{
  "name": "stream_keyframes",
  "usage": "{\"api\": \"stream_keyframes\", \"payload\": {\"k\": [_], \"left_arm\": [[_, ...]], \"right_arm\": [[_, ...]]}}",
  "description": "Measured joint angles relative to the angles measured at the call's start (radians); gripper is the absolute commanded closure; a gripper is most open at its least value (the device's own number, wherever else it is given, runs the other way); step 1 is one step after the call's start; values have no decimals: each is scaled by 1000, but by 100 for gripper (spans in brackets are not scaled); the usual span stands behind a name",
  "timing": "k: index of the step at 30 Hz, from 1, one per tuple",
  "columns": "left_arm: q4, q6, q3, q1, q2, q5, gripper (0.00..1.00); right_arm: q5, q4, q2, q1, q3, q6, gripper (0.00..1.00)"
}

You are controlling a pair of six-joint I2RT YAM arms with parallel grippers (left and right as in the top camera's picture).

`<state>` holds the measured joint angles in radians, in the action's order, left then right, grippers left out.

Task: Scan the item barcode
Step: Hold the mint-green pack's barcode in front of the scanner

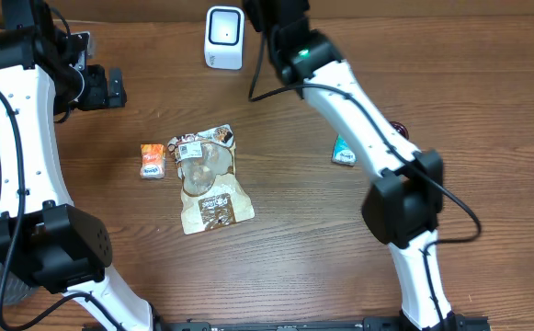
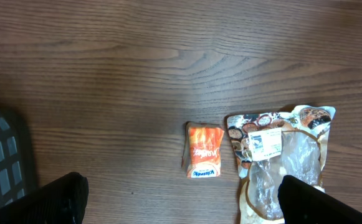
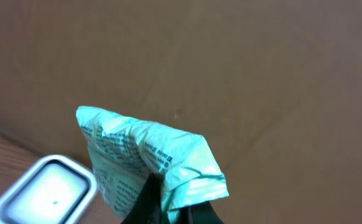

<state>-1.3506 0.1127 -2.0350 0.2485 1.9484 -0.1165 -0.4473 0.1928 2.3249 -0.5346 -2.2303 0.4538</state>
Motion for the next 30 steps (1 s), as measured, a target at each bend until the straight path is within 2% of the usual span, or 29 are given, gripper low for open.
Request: {"api": "stream_keyframes", "payload": {"k": [6,10,13,20,30], "left_arm": [[1,0,0,0,0,0,0],[0,0,0,0,0,0,0],[0,0,0,0,0,0,0],[0,0,0,0,0,0,0],[0,0,0,0,0,0,0]], "right_arm": [[-13,-261,94,-29,0,365,96],[-4,-330,157,-38,0,587,96],[-3,-335,210,-44,0,698,96],[2,-379,285,-49,1,789,96],[33,-408,286,-62,0,808,96]]}}
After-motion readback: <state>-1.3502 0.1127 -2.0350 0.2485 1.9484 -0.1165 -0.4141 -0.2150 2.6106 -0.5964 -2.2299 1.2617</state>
